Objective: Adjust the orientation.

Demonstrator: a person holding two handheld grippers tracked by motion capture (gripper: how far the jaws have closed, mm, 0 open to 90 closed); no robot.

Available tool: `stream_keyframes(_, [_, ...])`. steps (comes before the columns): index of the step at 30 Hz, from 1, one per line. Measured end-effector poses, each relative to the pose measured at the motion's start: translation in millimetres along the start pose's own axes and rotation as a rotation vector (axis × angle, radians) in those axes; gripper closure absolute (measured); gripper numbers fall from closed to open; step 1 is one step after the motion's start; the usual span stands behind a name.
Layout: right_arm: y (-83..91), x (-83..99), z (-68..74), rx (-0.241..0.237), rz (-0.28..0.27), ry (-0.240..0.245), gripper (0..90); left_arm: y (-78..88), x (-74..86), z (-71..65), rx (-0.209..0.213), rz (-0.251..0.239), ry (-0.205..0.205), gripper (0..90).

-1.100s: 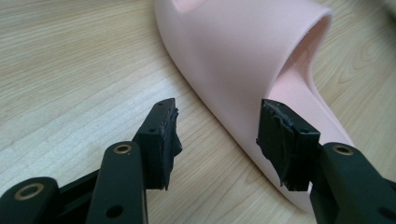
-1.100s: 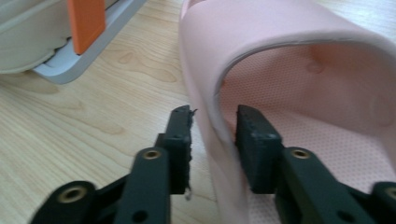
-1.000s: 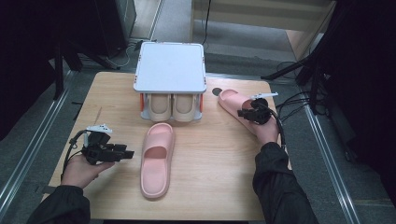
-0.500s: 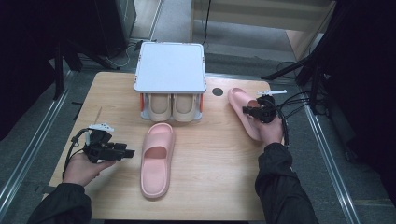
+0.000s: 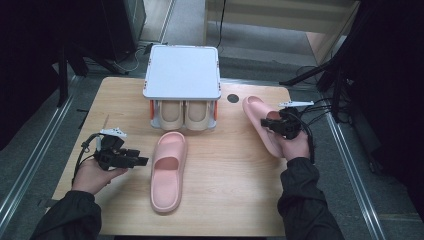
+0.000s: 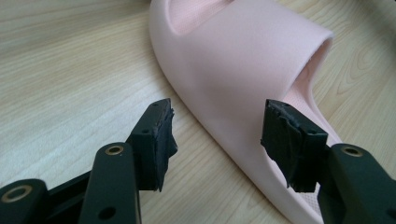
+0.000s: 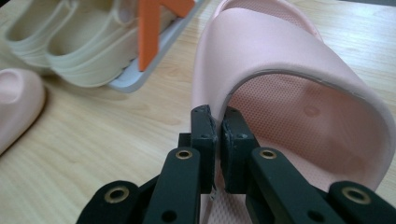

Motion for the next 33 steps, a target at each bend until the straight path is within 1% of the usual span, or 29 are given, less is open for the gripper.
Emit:
stream_keyframes(1, [1.7, -0.2, 3.4, -0.002, -0.003, 0.004, 86.1, -1.0, -1.4, 0.0, 0.002, 0.001, -0.007, 43.3])
stream_keyframes(5, [10.0, 0.0, 21.6, -0.024, -0.017, 0.005, 86.1, -4.1, -6.1, -1.3, 0.013, -0.001, -0.013, 43.5])
stream_keyframes(8, [14.5, 5.1, 36.9, -0.041, -0.011, 0.03, 86.1, -5.7, -9.7, -1.6, 0.014, -0.005, -0.018, 43.5])
stream_keyframes(12, [20.3, 14.5, 56.3, -0.071, 0.001, 0.033, 86.1, -7.6, -12.5, -3.0, 0.025, -0.005, -0.02, 44.8])
stream_keyframes(13, [21.6, 16.2, 60.3, -0.076, 0.002, 0.037, 86.1, -7.2, -12.8, -3.8, 0.033, 0.0, -0.02, 47.7])
stream_keyframes(15, [24.3, 19.2, 68.8, -0.087, 0.005, 0.04, 86.1, -5.7, -15.7, -5.2, 0.034, -0.02, -0.024, 53.6])
stream_keyframes(18, [28.2, 23.8, 81.8, -0.103, 0.008, 0.043, 86.0, -2.2, -21.5, -6.6, 0.041, -0.06, -0.026, 58.0])
stream_keyframes(20, [29.7, 27.4, 90.8, -0.112, 0.014, 0.05, 86.0, -1.8, -21.6, -5.9, 0.045, -0.057, -0.03, 59.3])
stream_keyframes(22, [29.7, 31.9, 99.8, -0.122, 0.025, 0.059, 86.0, -2.5, -20.6, -6.1, 0.045, -0.049, -0.029, 60.2])
stream_keyframes(23, [29.5, 33.7, 103.3, -0.125, 0.032, 0.06, 86.0, -3.0, -20.0, -5.7, 0.043, -0.043, -0.035, 60.2])
stream_keyframes(25, [27.2, 38.0, 111.6, -0.138, 0.047, 0.07, 86.0, -3.5, -19.7, -6.2, 0.043, -0.043, -0.032, 59.9])
stream_keyframes(30, [16.0, 47.9, 130.0, -0.164, 0.095, 0.101, 85.9, -4.5, -18.0, -5.3, 0.034, -0.033, -0.032, 57.3])
stream_keyframes(33, [8.6, 52.0, 137.9, -0.179, 0.117, 0.124, 85.9, -5.3, -17.0, -5.3, 0.03, -0.029, -0.034, 59.5])
Point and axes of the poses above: each handheld gripper's, and its own axes: y roughly backward along the jaws, x roughly out of its underside, z roughly to its left, the point moved 8 cm from there along -y, roughly forward along the jaws, and after that the axes turned 8 degrees about -z, right-handed, at the moved point
